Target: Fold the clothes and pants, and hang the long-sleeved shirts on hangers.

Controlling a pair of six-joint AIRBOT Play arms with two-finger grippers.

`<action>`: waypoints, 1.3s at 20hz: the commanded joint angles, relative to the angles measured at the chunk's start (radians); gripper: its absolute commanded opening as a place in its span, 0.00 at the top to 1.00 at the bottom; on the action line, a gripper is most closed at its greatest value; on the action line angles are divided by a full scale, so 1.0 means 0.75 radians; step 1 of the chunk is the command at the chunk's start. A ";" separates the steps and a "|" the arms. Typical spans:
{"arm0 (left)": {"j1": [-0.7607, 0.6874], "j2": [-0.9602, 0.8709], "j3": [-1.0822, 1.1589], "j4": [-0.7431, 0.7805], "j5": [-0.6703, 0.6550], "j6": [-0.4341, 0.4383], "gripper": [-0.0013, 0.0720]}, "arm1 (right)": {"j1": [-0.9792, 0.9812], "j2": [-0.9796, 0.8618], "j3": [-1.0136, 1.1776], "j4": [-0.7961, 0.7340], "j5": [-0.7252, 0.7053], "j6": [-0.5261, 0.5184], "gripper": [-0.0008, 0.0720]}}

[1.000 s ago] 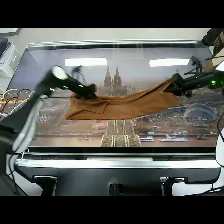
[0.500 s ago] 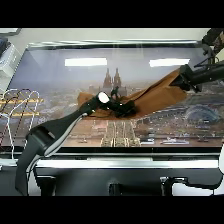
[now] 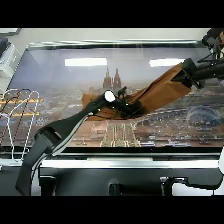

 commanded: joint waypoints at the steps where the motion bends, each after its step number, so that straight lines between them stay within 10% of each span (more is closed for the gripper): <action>1: 0.120 0.122 0.014 0.269 -0.381 0.081 0.96 | 0.041 -0.006 0.002 0.010 -0.012 0.005 0.95; 8: 0.564 0.746 0.014 0.758 -0.522 0.127 0.95 | 0.431 -0.019 0.001 0.014 -0.264 0.115 0.95; 15: 0.998 1.099 0.014 0.805 -0.555 0.127 0.95 | 0.832 -0.228 0.002 0.011 -0.521 0.218 0.95; 26: 1.069 1.141 0.014 0.800 -0.586 0.126 0.95 | 0.991 -0.517 0.002 0.143 -0.745 0.258 0.95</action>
